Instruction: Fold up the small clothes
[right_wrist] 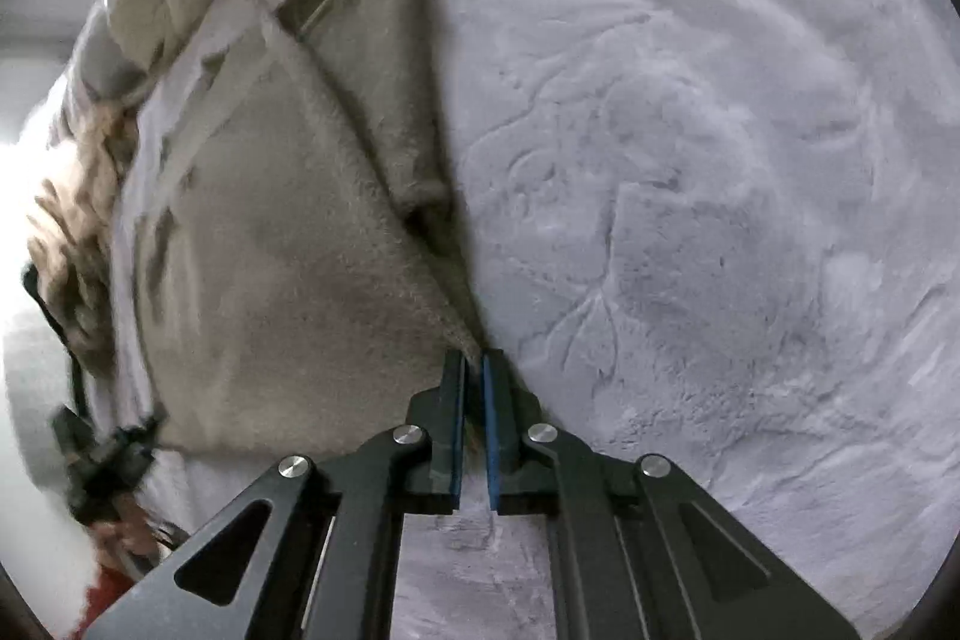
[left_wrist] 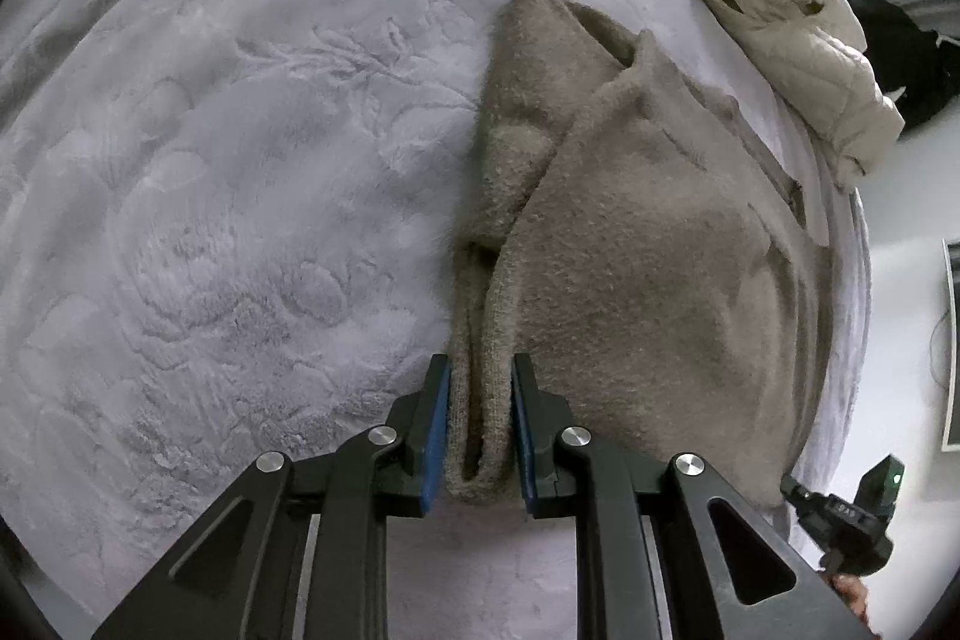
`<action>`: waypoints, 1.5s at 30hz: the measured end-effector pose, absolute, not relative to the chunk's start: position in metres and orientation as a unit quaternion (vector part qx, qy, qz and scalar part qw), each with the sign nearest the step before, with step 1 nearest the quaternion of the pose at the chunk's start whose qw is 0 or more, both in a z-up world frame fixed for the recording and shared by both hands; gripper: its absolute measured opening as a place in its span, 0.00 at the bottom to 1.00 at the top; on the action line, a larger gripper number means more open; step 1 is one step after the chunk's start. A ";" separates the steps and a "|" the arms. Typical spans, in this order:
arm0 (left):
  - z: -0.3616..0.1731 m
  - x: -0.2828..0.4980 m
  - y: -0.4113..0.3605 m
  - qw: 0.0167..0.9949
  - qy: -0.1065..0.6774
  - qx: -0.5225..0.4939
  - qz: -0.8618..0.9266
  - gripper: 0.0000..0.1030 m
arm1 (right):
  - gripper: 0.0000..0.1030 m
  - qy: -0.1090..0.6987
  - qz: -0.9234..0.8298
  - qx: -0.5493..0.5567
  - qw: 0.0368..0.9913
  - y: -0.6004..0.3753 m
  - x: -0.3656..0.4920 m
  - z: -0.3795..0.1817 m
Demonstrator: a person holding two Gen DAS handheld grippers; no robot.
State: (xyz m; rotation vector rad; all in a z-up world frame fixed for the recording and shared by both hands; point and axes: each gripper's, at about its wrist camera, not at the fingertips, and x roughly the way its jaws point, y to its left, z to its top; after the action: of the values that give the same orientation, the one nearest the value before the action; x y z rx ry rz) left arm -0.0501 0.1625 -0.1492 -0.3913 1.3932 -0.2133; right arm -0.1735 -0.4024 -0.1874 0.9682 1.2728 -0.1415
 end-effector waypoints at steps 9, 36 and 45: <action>-0.133 -0.059 0.169 0.757 0.641 -0.112 -0.048 0.58 | 0.08 0.603 -0.089 0.362 0.705 -0.384 -0.169 -0.159; -0.088 -0.128 0.125 0.739 0.658 0.006 -0.144 0.76 | 0.80 0.621 0.007 0.319 0.716 -0.240 -0.155 -0.082; -0.091 -0.133 0.130 0.735 0.662 0.023 -0.144 0.76 | 1.00 0.624 0.058 0.293 0.723 -0.198 -0.149 -0.073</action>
State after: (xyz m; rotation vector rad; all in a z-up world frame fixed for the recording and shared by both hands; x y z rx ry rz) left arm -0.1332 0.1303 -0.0914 0.0507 1.4544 -0.3163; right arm -0.1492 -0.1984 -0.0727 0.6464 1.3771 0.1282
